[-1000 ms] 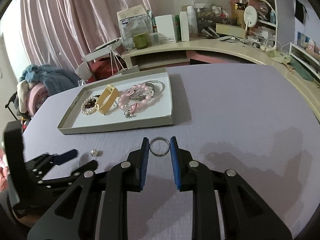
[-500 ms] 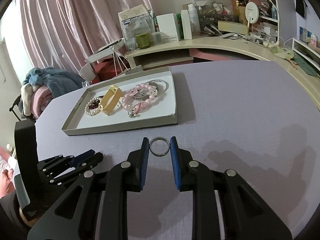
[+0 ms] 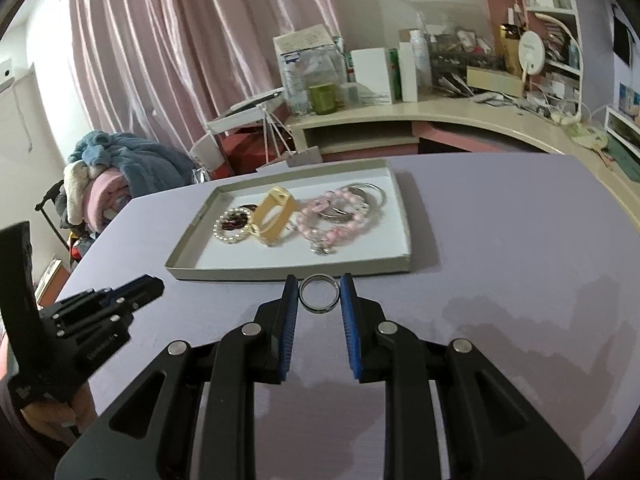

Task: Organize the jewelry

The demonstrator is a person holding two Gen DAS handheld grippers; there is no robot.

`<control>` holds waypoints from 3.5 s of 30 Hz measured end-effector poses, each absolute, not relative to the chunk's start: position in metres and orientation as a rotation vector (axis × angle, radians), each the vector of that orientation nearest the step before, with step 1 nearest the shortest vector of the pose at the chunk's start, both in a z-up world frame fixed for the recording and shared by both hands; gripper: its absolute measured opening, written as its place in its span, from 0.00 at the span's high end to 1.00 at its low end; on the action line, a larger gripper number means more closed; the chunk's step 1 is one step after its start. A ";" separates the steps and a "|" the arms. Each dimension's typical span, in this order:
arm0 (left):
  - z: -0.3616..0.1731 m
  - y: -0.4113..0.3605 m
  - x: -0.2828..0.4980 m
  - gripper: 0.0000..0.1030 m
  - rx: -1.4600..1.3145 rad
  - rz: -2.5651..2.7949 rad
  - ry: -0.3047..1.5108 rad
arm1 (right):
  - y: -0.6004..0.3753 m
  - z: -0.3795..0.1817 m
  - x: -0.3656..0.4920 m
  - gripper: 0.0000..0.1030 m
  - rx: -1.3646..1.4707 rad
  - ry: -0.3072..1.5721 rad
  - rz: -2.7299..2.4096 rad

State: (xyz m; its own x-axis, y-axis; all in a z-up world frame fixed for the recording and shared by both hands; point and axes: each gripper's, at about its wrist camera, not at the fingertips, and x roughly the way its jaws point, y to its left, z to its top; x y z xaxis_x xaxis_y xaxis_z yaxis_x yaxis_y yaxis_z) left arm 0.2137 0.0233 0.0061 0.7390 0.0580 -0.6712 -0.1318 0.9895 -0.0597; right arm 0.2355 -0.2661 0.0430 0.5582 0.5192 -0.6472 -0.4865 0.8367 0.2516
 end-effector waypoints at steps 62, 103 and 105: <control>0.002 0.047 0.345 0.86 -0.231 0.013 0.704 | -0.245 0.043 0.319 0.15 0.168 0.624 0.530; 0.030 0.072 0.181 0.05 -0.245 0.123 0.446 | -0.236 0.060 0.221 0.01 0.005 0.549 0.494; 0.026 0.069 0.175 0.05 -0.241 0.129 0.440 | -0.234 0.058 0.215 0.01 -0.011 0.538 0.487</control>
